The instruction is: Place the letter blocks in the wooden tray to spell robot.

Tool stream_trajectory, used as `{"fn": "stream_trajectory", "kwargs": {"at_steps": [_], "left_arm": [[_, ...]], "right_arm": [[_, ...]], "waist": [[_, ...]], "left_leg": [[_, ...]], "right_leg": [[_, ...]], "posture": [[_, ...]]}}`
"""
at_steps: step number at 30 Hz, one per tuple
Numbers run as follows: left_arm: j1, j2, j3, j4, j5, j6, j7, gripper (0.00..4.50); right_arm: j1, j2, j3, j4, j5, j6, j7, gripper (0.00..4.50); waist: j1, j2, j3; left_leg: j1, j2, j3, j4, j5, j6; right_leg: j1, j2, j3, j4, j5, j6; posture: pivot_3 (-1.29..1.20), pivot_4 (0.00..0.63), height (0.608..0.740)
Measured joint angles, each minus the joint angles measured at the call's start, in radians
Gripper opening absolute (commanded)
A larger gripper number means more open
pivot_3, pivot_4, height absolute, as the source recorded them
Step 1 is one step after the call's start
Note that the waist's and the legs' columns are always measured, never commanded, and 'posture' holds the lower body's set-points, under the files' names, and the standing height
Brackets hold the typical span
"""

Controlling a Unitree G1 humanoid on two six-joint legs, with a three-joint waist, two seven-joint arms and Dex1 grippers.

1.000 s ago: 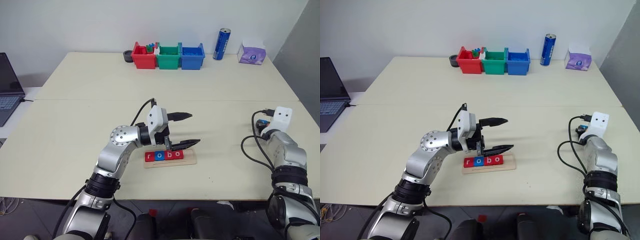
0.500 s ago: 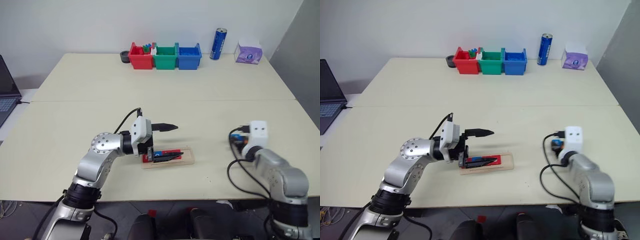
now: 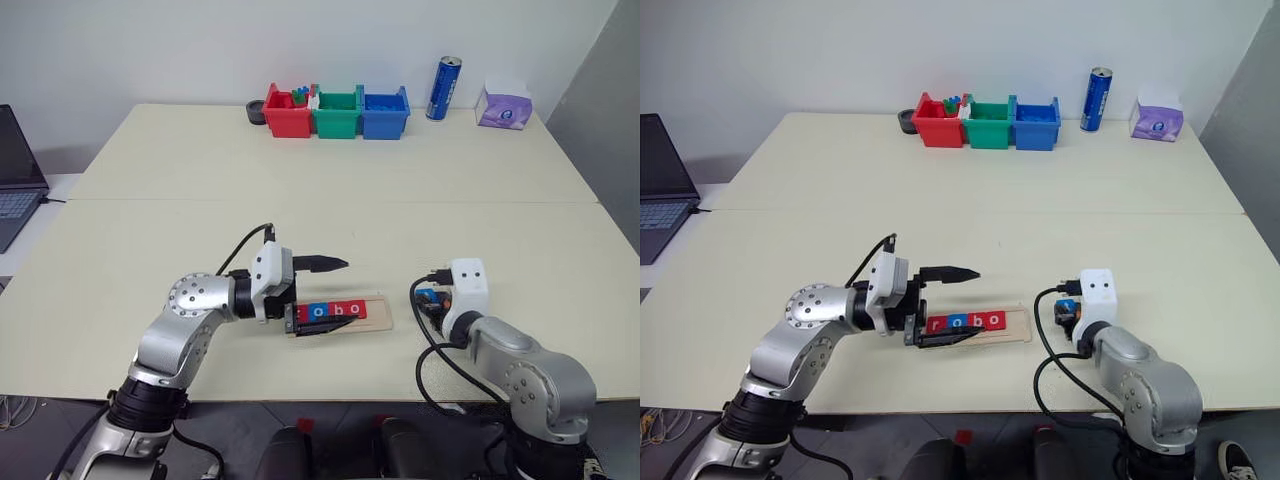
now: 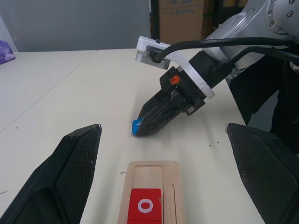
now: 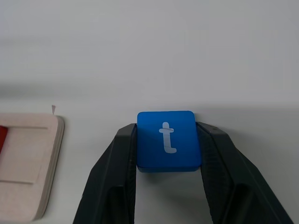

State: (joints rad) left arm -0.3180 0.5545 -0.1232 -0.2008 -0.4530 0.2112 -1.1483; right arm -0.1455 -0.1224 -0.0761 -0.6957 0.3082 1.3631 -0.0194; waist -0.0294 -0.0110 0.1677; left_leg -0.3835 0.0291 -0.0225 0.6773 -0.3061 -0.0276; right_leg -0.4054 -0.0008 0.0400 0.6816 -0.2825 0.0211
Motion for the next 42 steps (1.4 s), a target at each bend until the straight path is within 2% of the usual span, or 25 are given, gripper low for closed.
{"fn": "stream_trajectory", "kwargs": {"at_steps": [6,14,15,17,20,23,26,27,29,31,34,42], "left_arm": [[0.000,0.000,0.000,0.000,0.000,0.000,0.001,4.50],[-0.004,0.000,0.000,0.000,0.000,0.000,0.000,4.50],[-0.004,0.000,0.001,0.000,0.000,-0.001,0.000,4.50],[-0.005,0.000,0.000,0.003,0.001,-0.002,-0.001,4.50],[-0.007,0.000,0.002,0.007,0.001,-0.005,-0.002,4.50],[-0.009,0.000,0.004,0.011,0.001,-0.007,-0.002,4.50],[-0.013,-0.001,0.003,0.017,0.001,-0.018,-0.012,4.50],[-0.016,-0.001,0.004,0.020,0.001,-0.023,-0.019,4.50],[-0.018,0.000,0.005,0.027,0.001,-0.025,-0.022,4.50],[-0.021,0.000,0.004,0.038,0.001,-0.026,-0.026,4.50],[-0.024,0.000,0.003,0.049,0.006,-0.037,-0.044,4.50],[-0.027,0.001,-0.004,0.056,0.031,-0.072,-0.069,4.50]], "right_arm": [[0.020,0.035,-0.001,-0.060,-0.016,0.068,-0.017,1.47],[0.017,0.059,0.009,-0.099,-0.031,0.128,-0.022,4.30],[0.016,0.061,0.007,-0.100,-0.031,0.127,-0.017,4.48],[-0.006,0.013,-0.001,-0.075,-0.015,0.108,0.037,4.48],[-0.079,-0.174,-0.032,0.006,0.021,0.019,0.180,4.48],[-0.162,-0.307,-0.087,0.089,0.072,-0.117,0.345,4.48],[-0.171,-0.458,-0.097,0.172,0.134,-0.316,0.603,4.48],[-0.136,-0.533,-0.094,0.203,0.150,-0.431,0.742,4.48],[-0.083,-0.586,-0.079,0.239,0.153,-0.540,0.864,4.48],[-0.016,-0.614,-0.040,0.285,0.149,-0.654,0.972,4.48],[0.051,-0.617,0.029,0.370,0.107,-0.817,1.059,4.48],[-0.008,-0.562,0.096,0.568,0.021,-1.021,1.061,4.48]], "waist": [[0.000,-0.001,-0.001],[0.000,-0.002,-0.001],[0.000,-0.002,-0.001],[0.000,-0.002,-0.001],[-0.001,-0.002,-0.001],[-0.002,-0.002,-0.001],[0.000,-0.002,0.000],[0.003,-0.002,0.000],[0.003,-0.003,0.000],[0.002,-0.003,0.000],[-0.002,-0.003,0.000],[-0.002,-0.003,0.000]], "left_leg": [[0.000,0.000,0.000,0.000,0.000,0.000],[0.000,0.000,0.000,0.000,0.000,0.000],[0.000,-0.001,0.000,0.000,0.000,0.000],[0.000,-0.001,0.001,0.001,0.000,0.000],[0.001,-0.002,0.003,0.001,0.000,0.000],[0.001,-0.001,0.001,0.000,0.000,0.001],[0.000,0.000,-0.001,-0.001,-0.001,0.001],[-0.001,-0.001,-0.001,-0.001,-0.001,0.001],[-0.001,0.000,-0.001,-0.001,-0.001,0.002],[-0.001,-0.001,-0.001,-0.001,-0.001,0.002],[0.000,-0.001,0.001,0.001,-0.001,0.002],[0.001,0.000,0.001,0.002,-0.001,0.001]], "right_leg": [[0.000,0.000,0.000,0.000,0.000,0.000],[0.000,0.000,0.000,0.000,0.000,0.000],[0.000,0.000,0.000,0.000,0.000,0.000],[0.000,0.000,0.000,0.000,0.000,0.000],[0.000,-0.001,0.000,-0.001,0.001,0.001],[0.000,0.001,0.000,-0.001,0.000,0.001],[0.000,0.002,-0.001,-0.002,0.000,0.000],[0.000,0.002,-0.002,-0.002,-0.001,0.000],[0.001,0.001,-0.002,-0.002,-0.001,0.000],[0.001,0.000,-0.001,-0.002,-0.001,0.000],[0.001,0.000,0.000,0.000,-0.001,0.000],[0.001,0.001,0.001,0.001,0.000,0.000]], "posture": [[0.00,0.150,0.740],[0.00,0.150,0.740],[0.00,0.150,0.740],[0.00,0.150,0.740],[0.00,0.150,0.740],[0.00,0.150,0.740],[0.00,0.150,0.740],[0.00,0.150,0.740],[0.00,0.150,0.740],[0.00,0.150,0.740],[0.00,0.150,0.740],[0.00,0.150,0.740]]}}
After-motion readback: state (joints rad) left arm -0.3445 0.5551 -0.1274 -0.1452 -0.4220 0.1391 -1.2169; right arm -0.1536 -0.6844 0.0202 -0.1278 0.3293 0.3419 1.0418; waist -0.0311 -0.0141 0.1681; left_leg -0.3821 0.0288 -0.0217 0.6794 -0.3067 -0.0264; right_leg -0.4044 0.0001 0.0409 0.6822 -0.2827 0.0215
